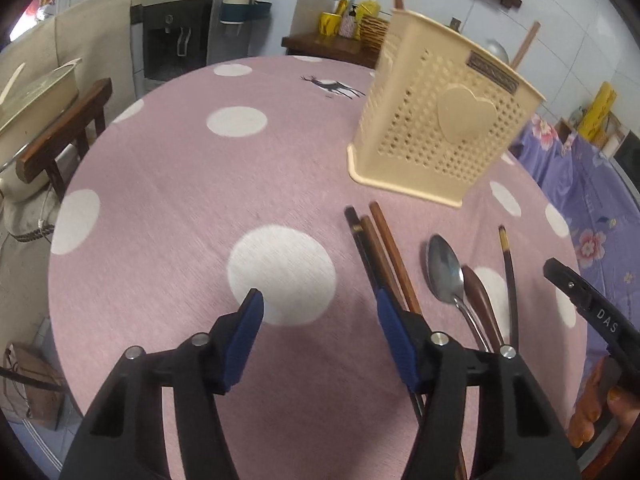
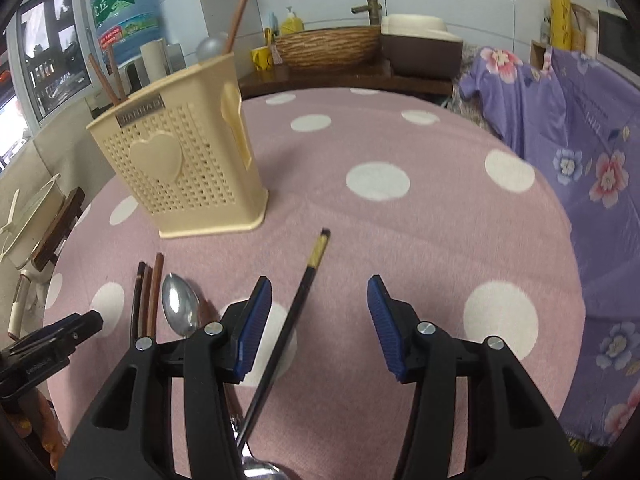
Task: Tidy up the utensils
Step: 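Move both tools to the black gold-banded chopsticks and close each on one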
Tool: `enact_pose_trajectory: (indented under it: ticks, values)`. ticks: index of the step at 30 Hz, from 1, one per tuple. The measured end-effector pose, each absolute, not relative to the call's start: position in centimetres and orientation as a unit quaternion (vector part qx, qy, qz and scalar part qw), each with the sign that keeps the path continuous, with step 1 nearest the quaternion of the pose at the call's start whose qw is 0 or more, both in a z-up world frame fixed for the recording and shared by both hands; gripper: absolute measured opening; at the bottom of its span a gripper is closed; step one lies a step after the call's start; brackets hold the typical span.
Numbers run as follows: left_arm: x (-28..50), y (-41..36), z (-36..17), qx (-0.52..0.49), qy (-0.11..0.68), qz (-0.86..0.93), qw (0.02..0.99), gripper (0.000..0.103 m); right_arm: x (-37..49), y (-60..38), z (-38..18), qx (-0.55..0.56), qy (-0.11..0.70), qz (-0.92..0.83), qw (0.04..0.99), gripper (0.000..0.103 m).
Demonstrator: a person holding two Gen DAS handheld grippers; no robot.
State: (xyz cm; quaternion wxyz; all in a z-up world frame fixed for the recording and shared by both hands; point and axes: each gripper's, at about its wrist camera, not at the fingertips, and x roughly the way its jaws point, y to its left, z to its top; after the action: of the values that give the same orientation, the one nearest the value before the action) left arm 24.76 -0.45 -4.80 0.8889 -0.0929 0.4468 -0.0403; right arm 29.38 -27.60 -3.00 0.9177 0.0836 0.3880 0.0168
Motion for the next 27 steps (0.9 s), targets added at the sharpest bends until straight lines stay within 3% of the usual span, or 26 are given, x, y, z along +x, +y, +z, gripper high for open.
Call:
enact_pose_trajectory:
  ticks: [16,27]
  values:
    - [23.8,-4.6,-6.0,0.016,0.444,-0.005,0.896,0.060,28.3,-27.2,-3.5,0.091,0.392,0.030,0.915,0.051]
    - [24.0,-1.2,-5.4,-0.053,0.451,0.014,0.891,0.060,30.8,-27.1,-3.8,0.087,0.416,0.031,0.904,0.048]
